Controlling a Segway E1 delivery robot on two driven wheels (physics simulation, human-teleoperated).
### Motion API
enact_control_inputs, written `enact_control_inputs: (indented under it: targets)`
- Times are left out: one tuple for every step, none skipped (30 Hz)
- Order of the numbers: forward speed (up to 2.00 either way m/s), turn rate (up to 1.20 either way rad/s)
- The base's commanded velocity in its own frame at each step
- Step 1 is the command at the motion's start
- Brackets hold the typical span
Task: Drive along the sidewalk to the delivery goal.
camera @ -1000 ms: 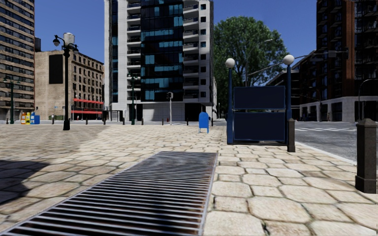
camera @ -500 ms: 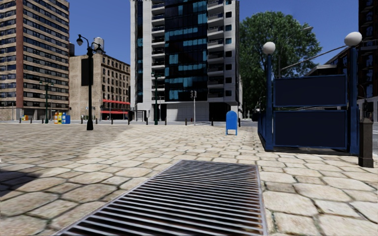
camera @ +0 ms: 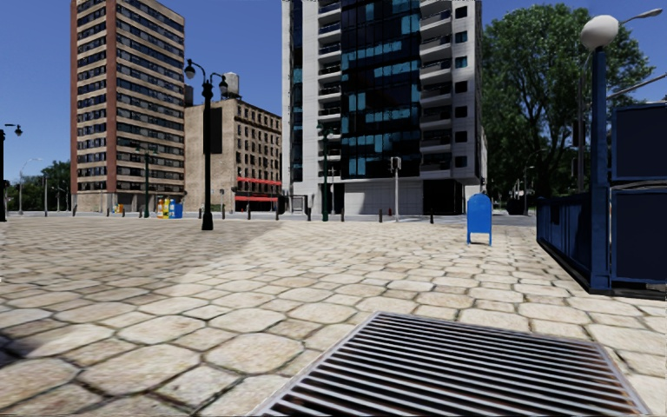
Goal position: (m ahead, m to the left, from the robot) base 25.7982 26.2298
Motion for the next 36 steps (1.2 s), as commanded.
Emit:
enact_control_inputs:
  targets:
    - [2.00,0.42]
    - [2.00,0.42]
    - [2.00,0.42]
    - [2.00,0.42]
    - [2.00,0.42]
    - [2.00,0.42]
    - [2.00,0.42]
    - [2.00,0.42]
    - [2.00,0.42]
    - [2.00,0.42]
    - [2.00,0.42]
    - [2.00,0.42]
    - [2.00,0.42]
    - [2.00,0.42]
    - [2.00,0.42]
    - [2.00,0.42]
    - [2.00,0.42]
    - [2.00,0.42]
    - [2.00,0.42]
    - [2.00,0.42]
    - [2.00,0.42]
    - [2.00,0.42]
    - [2.00,0.42]
    - [2.00,0.42]
    - [2.00,0.42]
    - [2.00,0.42]
    - [2.00,0.42]
    - [2.00,0.42]
    - [2.00,0.42]
    - [2.00,0.42]
    - [2.00,0.42]
    - [2.00,0.42]
    - [2.00,0.42]
    - [2.00,0.42]
    - [2.00,0.42]
    - [2.00,0.42]
